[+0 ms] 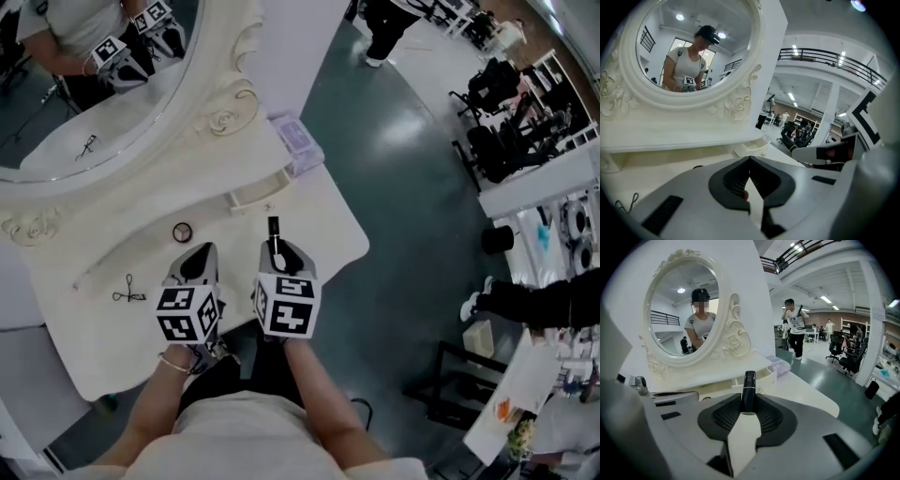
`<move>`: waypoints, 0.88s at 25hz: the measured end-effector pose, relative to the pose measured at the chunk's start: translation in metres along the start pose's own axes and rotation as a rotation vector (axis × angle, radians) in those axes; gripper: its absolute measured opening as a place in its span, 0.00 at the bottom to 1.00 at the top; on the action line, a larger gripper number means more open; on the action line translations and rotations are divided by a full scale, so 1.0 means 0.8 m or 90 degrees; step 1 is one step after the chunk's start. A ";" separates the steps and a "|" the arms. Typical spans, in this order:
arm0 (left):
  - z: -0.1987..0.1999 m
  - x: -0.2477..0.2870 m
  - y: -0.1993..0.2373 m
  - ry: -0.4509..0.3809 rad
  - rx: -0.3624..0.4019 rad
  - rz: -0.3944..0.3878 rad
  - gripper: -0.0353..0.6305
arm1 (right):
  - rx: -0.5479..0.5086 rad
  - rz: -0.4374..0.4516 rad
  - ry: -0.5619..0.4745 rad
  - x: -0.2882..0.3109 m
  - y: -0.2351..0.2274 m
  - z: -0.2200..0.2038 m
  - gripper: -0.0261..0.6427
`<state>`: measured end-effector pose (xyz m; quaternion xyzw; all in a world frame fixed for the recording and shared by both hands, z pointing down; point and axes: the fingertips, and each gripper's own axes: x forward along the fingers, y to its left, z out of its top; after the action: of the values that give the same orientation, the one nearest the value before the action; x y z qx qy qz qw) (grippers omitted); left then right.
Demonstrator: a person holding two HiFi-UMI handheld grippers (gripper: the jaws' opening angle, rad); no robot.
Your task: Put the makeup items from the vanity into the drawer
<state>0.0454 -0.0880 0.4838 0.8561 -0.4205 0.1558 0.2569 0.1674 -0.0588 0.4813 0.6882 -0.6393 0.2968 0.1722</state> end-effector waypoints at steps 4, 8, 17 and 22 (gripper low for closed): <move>0.013 -0.010 0.000 -0.015 0.009 0.006 0.06 | -0.005 0.016 -0.005 -0.006 0.008 0.011 0.20; 0.014 -0.009 0.003 -0.014 0.006 0.011 0.06 | -0.007 0.032 0.000 -0.005 0.011 0.017 0.20; 0.005 0.020 0.009 0.007 -0.014 0.032 0.06 | -0.011 0.063 0.044 0.028 -0.001 0.011 0.20; 0.007 0.034 0.012 0.017 -0.010 0.048 0.06 | 0.007 0.060 0.061 0.054 -0.010 0.018 0.20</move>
<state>0.0544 -0.1133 0.4949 0.8355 -0.4502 0.1734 0.2630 0.1781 -0.1006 0.4987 0.6430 -0.6605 0.3408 0.1849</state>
